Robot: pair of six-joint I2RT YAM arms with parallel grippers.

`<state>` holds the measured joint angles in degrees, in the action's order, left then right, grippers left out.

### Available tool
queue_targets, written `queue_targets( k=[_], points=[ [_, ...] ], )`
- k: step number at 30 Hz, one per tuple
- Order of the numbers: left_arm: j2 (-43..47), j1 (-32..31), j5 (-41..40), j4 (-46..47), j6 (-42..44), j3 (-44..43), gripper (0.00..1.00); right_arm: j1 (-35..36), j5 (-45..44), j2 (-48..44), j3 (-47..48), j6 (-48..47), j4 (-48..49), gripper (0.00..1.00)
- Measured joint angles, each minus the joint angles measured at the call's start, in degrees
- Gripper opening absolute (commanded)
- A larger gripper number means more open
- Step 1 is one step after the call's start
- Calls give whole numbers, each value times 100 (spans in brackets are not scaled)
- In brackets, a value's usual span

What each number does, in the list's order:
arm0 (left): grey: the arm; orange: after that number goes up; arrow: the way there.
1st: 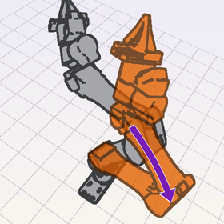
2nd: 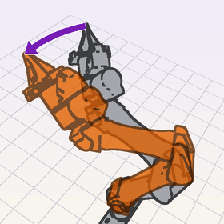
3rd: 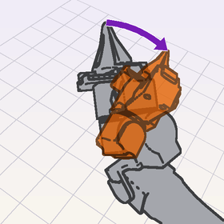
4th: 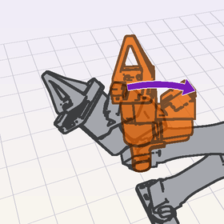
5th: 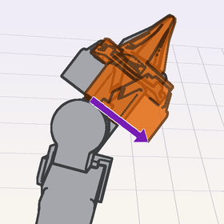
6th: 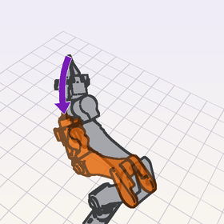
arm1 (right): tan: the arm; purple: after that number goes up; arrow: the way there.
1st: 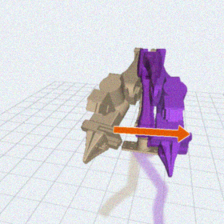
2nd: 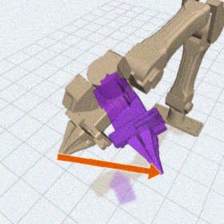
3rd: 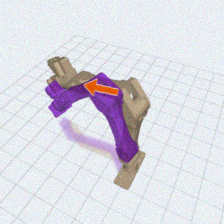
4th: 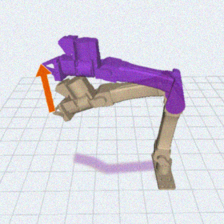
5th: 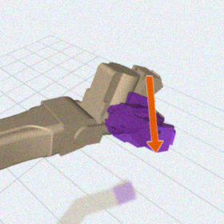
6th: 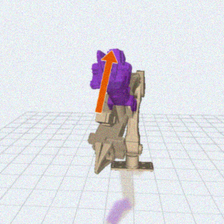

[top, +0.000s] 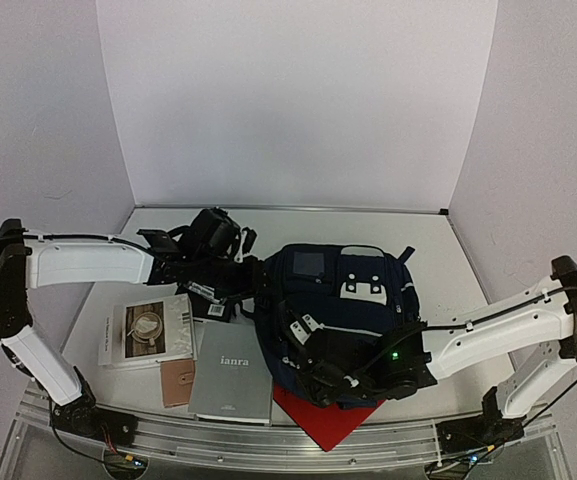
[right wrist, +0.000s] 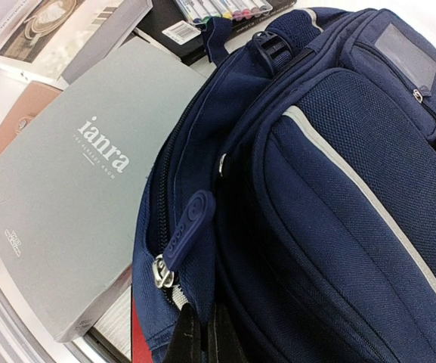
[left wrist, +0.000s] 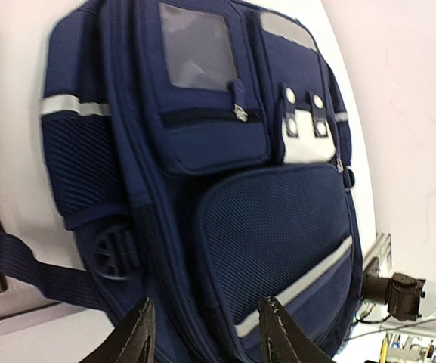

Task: Pack the student bag
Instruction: Unzip the student bag at the center of the board.

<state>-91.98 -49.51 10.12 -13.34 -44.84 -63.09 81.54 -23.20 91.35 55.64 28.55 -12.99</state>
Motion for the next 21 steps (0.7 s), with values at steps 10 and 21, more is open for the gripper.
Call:
queue_targets(
  k=[10, 21],
  points=[
    [-587, -129, 135, -482, -320, -138, 30, 15, -144, -141, -107, 149, 53, 0],
    [-917, -268, 485, -160, -361, -149, 32, 15, -164, -146, -108, 185, 36, 0]
  ],
)
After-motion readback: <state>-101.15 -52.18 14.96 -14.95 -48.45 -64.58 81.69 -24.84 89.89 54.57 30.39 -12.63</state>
